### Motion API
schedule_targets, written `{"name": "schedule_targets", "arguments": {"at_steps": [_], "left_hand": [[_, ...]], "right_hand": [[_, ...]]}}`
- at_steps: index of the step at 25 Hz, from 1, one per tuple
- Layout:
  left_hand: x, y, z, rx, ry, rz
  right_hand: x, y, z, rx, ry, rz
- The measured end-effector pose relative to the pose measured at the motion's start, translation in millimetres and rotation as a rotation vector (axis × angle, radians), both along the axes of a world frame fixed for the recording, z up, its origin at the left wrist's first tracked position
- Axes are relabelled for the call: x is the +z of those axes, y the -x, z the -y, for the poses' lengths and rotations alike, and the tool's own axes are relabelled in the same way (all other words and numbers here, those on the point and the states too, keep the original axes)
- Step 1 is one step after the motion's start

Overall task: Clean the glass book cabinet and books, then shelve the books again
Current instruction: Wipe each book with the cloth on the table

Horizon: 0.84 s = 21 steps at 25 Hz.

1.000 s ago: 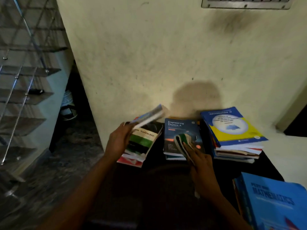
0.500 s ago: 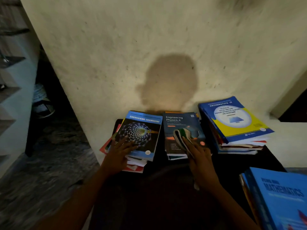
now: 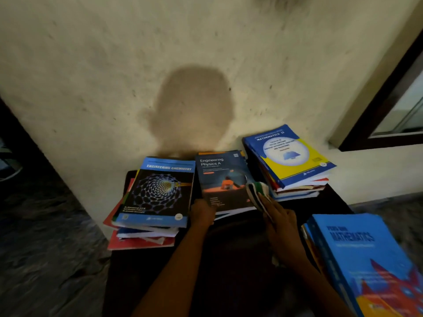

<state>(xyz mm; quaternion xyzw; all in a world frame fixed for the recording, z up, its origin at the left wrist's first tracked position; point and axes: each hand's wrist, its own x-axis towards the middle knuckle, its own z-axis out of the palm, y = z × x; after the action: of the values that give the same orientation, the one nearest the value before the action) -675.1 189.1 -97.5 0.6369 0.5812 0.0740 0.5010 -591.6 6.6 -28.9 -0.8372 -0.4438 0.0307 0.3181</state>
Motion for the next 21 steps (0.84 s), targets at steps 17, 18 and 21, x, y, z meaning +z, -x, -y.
{"name": "schedule_targets", "arguments": {"at_steps": [17,18,21], "left_hand": [[33,92,142,0.592,0.238,0.842],[22,100,153,0.619,0.277,0.811],[-13,116,182,0.687,0.351,0.684]], "right_hand": [[12,-26,51,0.159,-0.288,0.056],[10,-25,54,0.179,-0.291,0.061],[-8,-22,59,0.245,-0.217,0.031]]}}
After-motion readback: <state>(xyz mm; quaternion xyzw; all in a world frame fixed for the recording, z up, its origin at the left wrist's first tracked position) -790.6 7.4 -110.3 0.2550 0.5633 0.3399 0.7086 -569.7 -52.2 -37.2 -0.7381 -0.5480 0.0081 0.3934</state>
